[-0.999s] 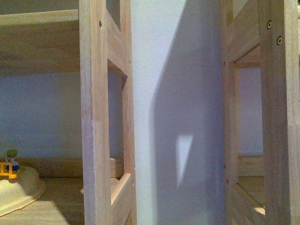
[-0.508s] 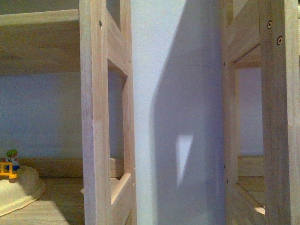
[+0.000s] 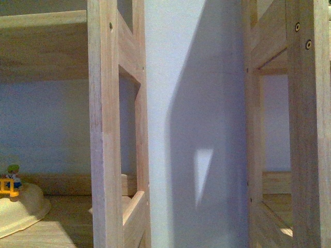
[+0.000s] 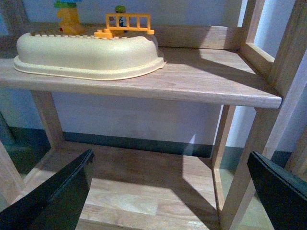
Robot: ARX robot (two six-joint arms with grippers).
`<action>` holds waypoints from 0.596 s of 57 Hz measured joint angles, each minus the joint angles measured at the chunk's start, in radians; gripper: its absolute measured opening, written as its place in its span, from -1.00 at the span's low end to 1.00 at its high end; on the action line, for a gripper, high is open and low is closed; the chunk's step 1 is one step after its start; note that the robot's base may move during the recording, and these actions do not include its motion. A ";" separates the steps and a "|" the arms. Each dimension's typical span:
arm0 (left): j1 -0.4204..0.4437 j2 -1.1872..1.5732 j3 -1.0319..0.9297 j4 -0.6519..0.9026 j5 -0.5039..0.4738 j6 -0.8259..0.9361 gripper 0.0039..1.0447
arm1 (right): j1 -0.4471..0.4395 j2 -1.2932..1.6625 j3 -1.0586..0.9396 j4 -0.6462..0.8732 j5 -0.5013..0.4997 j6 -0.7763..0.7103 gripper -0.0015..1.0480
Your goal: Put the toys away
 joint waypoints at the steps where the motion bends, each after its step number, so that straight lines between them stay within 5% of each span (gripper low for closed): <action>1: 0.000 0.000 0.000 0.000 0.000 0.000 0.88 | 0.000 0.000 0.000 0.000 0.000 0.000 0.87; 34: 0.000 0.000 0.000 0.000 0.000 0.000 0.88 | 0.000 0.000 0.000 0.000 0.000 0.000 0.87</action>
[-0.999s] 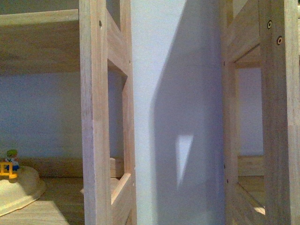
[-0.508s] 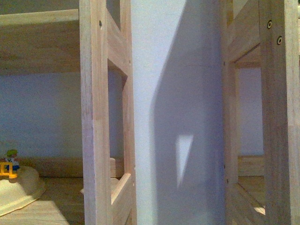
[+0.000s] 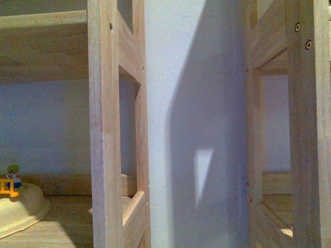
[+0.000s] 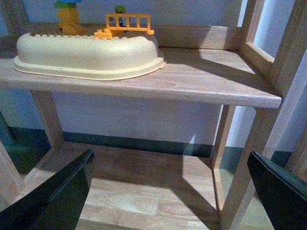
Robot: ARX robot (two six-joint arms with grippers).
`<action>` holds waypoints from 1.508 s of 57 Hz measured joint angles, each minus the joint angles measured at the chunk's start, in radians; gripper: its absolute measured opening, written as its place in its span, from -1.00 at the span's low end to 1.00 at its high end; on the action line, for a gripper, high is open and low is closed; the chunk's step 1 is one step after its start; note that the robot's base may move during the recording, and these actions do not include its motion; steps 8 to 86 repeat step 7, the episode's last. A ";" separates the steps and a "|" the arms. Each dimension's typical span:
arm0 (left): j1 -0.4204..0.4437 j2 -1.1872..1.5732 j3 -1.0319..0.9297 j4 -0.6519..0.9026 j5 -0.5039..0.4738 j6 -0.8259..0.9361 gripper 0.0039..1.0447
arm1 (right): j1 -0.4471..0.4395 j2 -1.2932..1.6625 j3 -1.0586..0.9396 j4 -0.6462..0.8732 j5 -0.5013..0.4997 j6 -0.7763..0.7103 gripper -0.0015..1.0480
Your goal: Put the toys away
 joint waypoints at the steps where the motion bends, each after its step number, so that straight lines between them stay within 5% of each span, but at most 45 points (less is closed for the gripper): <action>1: 0.000 0.000 0.000 0.000 0.000 0.000 0.88 | 0.000 0.000 0.000 0.000 0.000 0.000 0.87; 86: 0.000 0.000 0.000 0.000 0.000 0.000 0.88 | 0.000 0.000 0.000 0.000 0.000 0.000 0.87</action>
